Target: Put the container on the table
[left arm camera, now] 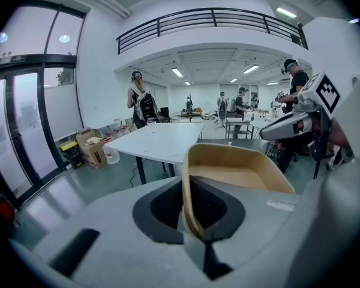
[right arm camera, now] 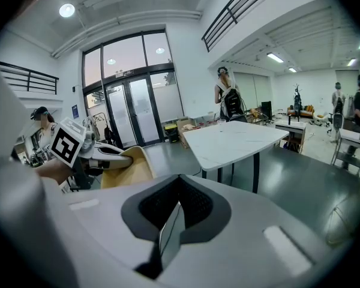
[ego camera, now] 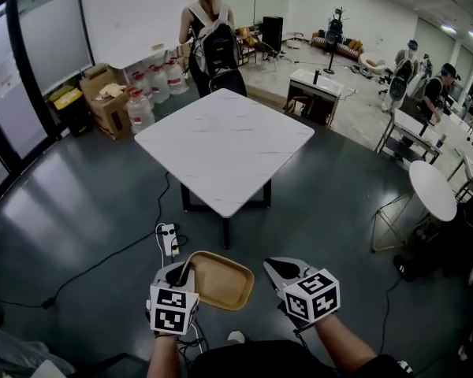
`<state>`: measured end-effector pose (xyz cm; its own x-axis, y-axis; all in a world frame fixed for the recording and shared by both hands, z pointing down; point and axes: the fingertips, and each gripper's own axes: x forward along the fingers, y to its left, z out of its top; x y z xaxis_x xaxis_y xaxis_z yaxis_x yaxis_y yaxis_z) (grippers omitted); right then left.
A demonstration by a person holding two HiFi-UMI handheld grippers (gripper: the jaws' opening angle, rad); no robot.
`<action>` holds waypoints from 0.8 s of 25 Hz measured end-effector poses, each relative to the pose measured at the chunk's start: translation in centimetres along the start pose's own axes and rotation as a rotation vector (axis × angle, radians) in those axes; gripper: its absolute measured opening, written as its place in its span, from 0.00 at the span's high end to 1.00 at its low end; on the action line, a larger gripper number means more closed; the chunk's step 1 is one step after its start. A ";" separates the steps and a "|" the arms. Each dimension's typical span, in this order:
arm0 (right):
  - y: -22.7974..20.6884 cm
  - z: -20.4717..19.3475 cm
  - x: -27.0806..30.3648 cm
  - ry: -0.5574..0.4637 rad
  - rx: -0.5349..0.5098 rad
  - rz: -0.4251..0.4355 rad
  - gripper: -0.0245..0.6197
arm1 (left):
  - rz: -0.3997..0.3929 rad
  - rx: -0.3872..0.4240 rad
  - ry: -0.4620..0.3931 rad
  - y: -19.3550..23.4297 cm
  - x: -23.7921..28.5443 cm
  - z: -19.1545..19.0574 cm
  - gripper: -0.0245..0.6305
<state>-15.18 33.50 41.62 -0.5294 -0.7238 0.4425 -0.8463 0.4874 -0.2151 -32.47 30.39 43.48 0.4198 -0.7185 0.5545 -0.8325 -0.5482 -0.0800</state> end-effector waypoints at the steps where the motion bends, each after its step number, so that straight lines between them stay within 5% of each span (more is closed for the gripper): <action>1: 0.2 0.0 0.4 -0.002 0.002 -0.002 0.97 | -0.008 -0.001 0.005 0.3 0.1 -0.2 0.95; 20: -2.1 2.1 3.5 -0.013 0.038 -0.042 0.97 | -0.048 -0.017 0.023 1.7 3.8 0.2 0.95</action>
<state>-15.43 28.92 41.82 -0.4934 -0.7499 0.4407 -0.8695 0.4376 -0.2289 -32.20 26.67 45.23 0.4512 -0.6812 0.5766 -0.8177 -0.5743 -0.0386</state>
